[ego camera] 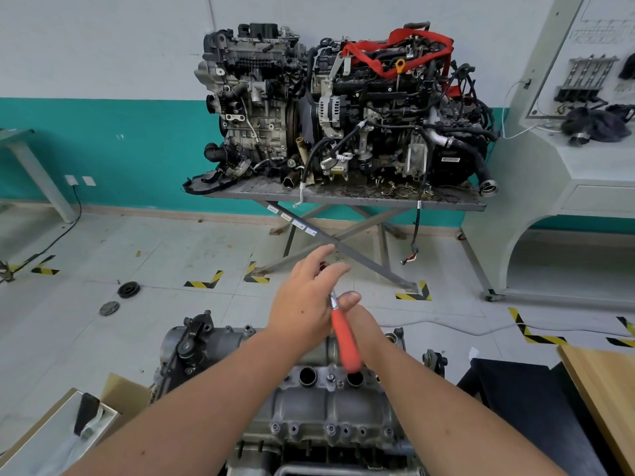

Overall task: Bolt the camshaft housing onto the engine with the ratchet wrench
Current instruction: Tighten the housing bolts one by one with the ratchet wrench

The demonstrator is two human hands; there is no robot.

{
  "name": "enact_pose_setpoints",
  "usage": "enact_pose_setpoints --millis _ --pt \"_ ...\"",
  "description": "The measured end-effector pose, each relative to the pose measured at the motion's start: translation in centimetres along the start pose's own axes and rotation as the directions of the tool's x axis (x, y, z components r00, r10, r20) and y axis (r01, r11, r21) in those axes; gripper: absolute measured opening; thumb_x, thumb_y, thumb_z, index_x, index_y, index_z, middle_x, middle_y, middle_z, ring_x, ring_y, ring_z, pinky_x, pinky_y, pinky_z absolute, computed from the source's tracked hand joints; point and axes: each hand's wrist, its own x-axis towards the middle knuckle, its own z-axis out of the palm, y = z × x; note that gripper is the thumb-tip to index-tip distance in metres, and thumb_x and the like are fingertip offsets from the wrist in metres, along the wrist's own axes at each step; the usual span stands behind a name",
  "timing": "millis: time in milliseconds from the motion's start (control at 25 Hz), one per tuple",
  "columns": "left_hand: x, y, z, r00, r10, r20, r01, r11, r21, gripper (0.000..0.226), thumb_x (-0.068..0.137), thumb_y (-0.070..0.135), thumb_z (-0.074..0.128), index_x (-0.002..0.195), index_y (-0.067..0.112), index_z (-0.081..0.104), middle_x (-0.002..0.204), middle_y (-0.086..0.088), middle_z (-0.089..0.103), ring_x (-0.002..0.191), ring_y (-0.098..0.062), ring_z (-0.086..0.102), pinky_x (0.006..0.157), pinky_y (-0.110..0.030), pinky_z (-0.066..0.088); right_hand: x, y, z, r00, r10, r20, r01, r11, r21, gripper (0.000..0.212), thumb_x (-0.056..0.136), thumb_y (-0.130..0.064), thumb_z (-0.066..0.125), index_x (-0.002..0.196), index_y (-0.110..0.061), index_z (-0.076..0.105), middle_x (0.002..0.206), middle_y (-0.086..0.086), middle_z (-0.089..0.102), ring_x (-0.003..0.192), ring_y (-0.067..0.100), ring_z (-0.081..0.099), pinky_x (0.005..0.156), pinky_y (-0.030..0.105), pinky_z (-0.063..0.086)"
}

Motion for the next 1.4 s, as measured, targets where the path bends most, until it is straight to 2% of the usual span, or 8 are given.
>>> enact_pose_setpoints --millis 120,200,480,600,840,1040,1240,1400 --pt "-1.1 0.0 0.1 0.983 -0.181 0.018 0.172 0.894 -0.414 0.049 0.092 0.072 0.032 0.136 0.052 0.044 0.150 0.025 0.036 0.132 0.003 0.041 0.102 -0.018 0.039 0.4 0.5 0.3 1.000 0.013 -0.024 -0.016 0.994 -0.109 0.015 0.091 -0.027 0.062 0.078 -0.025 0.055 0.074 -0.008 0.060 0.072 0.013 0.056 0.061 0.023 0.037" --pt "-1.3 0.4 0.3 0.946 -0.323 -0.012 0.247 0.747 -0.617 0.038 0.095 0.066 0.032 0.132 0.063 0.039 0.131 0.033 0.052 0.116 0.001 0.057 0.094 -0.029 0.052 0.5 0.6 0.4 0.998 0.033 -0.060 -0.038 0.995 -0.094 0.024 0.092 -0.028 0.066 0.073 -0.027 0.051 0.070 -0.010 0.057 0.065 0.006 0.051 0.057 0.022 0.033" --pt "0.7 1.5 -0.2 0.702 -0.620 0.351 0.406 -0.057 -0.912 0.054 0.103 0.059 0.023 0.119 0.029 0.065 0.112 0.001 0.074 0.108 -0.018 0.062 0.069 -0.036 0.052 0.6 0.5 0.5 0.998 0.004 -0.055 -0.008 0.998 -0.058 0.013 0.093 -0.021 0.065 0.099 -0.010 0.064 0.094 0.003 0.070 0.089 0.021 0.062 0.072 0.025 0.043" --pt "1.0 0.9 -0.6 0.696 -0.571 0.435 0.430 -0.153 -0.890 0.063 0.101 0.062 0.019 0.112 0.023 0.067 0.108 -0.002 0.073 0.103 -0.018 0.058 0.072 -0.038 0.044 0.5 0.6 0.5 0.998 0.002 -0.061 -0.004 0.999 -0.032 0.009 0.092 -0.020 0.065 0.092 -0.011 0.062 0.090 0.002 0.068 0.085 0.020 0.061 0.071 0.025 0.043" --pt "2.9 0.1 -2.1 0.594 -0.565 0.573 0.691 -0.006 -0.723 0.054 0.102 0.057 0.027 0.093 0.018 0.063 0.084 -0.004 0.071 0.087 -0.017 0.067 0.071 -0.037 0.039 0.7 0.7 0.5 0.998 0.029 -0.061 -0.032 0.998 -0.049 0.020 0.092 -0.024 0.067 0.078 -0.022 0.054 0.075 -0.008 0.062 0.071 0.010 0.056 0.063 0.021 0.041" --pt "5.6 -0.2 -4.7 0.517 -0.563 0.644 0.853 0.275 -0.444 0.031 0.101 0.045 0.041 0.089 0.019 0.054 0.081 -0.002 0.074 0.086 -0.015 0.073 0.078 -0.039 0.040 0.6 0.6 0.5 0.998 0.036 -0.052 -0.038 0.998 -0.046 0.017 0.092 -0.026 0.067 0.079 -0.023 0.056 0.079 -0.008 0.064 0.076 0.013 0.060 0.067 0.027 0.044" --pt "6.9 1.3 -4.4 0.624 -0.574 0.531 0.751 0.629 -0.202 0.030 0.101 0.036 0.038 0.090 0.016 0.057 0.080 0.001 0.077 0.075 -0.012 0.070 0.071 -0.033 0.044 0.6 0.7 0.5 0.998 0.028 -0.048 -0.031 0.998 -0.061 0.020 0.091 -0.028 0.068 0.076 -0.028 0.054 0.077 -0.009 0.062 0.074 0.010 0.057 0.069 0.029 0.044" --pt "6.6 1.1 -4.2 0.746 -0.415 0.521 0.580 0.790 -0.200 0.036 0.104 0.044 0.036 0.087 0.018 0.055 0.081 0.001 0.075 0.078 -0.015 0.064 0.069 -0.034 0.044 0.6 0.7 0.4 0.999 0.018 -0.048 -0.021 0.998 -0.065 0.023 0.091 -0.028 0.068 0.074 -0.028 0.053 0.074 -0.011 0.059 0.069 0.006 0.052 0.065 0.027 0.040"
